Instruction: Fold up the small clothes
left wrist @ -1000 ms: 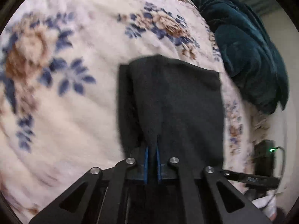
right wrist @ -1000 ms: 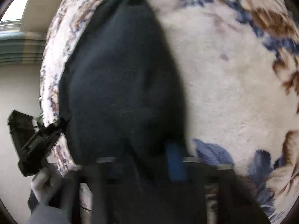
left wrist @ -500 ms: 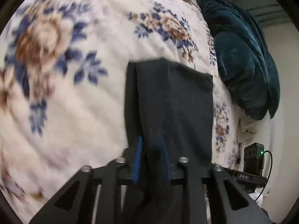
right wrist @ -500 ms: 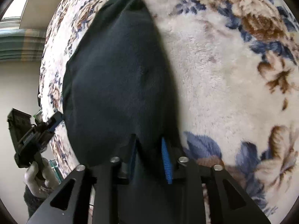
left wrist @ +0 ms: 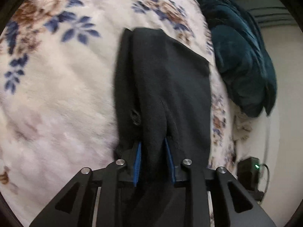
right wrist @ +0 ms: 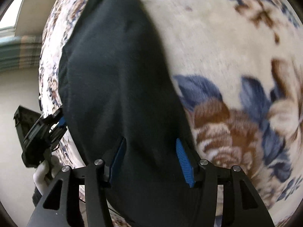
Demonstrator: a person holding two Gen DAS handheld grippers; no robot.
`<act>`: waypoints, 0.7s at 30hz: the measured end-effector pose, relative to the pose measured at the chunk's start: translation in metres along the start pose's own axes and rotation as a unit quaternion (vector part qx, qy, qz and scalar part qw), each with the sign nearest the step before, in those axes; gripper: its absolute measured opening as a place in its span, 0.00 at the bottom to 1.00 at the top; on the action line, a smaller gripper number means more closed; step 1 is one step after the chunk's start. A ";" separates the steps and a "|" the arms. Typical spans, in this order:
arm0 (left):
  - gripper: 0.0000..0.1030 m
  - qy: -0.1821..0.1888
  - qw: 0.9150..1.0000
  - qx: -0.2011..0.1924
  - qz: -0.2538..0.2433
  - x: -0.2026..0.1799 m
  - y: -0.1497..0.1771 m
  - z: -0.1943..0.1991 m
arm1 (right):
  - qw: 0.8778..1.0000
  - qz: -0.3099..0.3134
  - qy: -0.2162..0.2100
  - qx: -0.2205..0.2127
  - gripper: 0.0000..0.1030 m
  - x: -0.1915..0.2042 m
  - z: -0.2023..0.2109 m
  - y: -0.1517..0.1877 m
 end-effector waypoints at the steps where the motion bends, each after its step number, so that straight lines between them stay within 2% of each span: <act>1: 0.21 0.002 1.000 0.000 -0.008 -0.002 0.002 -0.001 | 1.000 -0.008 -0.005 0.001 0.55 -0.002 -0.002 0.002; 3: 0.18 -0.012 1.000 -0.004 -0.025 -0.004 0.002 -0.003 | 1.000 -0.016 -0.014 -0.002 0.55 -0.003 -0.003 0.004; 6: 0.12 -0.027 0.997 -0.022 -0.072 -0.015 0.001 -0.001 | 1.000 0.001 0.004 -0.013 0.55 -0.001 -0.010 0.006; 7: 0.11 -0.041 0.995 -0.031 -0.085 -0.017 0.001 0.002 | 1.000 0.005 0.012 -0.019 0.47 0.000 -0.011 0.005; 9: 0.10 -0.090 0.990 -0.028 -0.101 -0.010 -0.001 0.002 | 0.998 0.026 0.049 -0.039 0.24 -0.003 -0.010 0.005; 12: 0.10 -0.152 0.981 -0.034 -0.119 0.008 -0.005 0.010 | 0.998 0.009 0.041 -0.044 0.20 -0.012 -0.009 0.006; 14: 0.10 -0.171 0.975 -0.036 -0.135 0.009 -0.004 0.017 | 0.998 0.016 0.039 -0.042 0.20 -0.010 -0.004 0.007; 15: 0.10 -0.168 0.976 -0.035 -0.138 0.009 -0.004 0.019 | 0.998 0.017 0.038 -0.041 0.20 -0.009 -0.002 0.008; 17: 0.10 -0.131 0.984 -0.040 -0.111 0.008 -0.004 0.026 | 0.998 0.024 0.042 -0.035 0.20 -0.007 0.000 0.010; 18: 0.10 -0.125 0.986 -0.040 -0.100 0.010 -0.004 0.028 | 0.998 0.022 0.043 -0.035 0.20 -0.007 0.002 0.010; 19: 0.11 -0.107 0.990 -0.037 -0.079 0.013 -0.005 0.029 | 0.999 0.019 0.038 -0.033 0.21 -0.006 0.002 0.011; 20: 0.12 -0.068 0.996 -0.039 -0.036 0.017 -0.007 0.033 | 0.999 0.016 0.038 -0.028 0.21 -0.006 0.002 0.010; 21: 0.13 -0.051 0.998 -0.044 -0.011 0.020 -0.009 0.034 | 0.999 0.011 0.039 -0.025 0.21 -0.007 0.001 0.010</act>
Point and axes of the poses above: each gripper's, at about its wrist camera, not at the fingertips, and z roughly against the way its jaws point, x to its left, y to its underside, the point moved 10 cm from there along -z, roughly the way its jaws point, and after that the axes turned 2 degrees about -z, right-handed, at the moved point
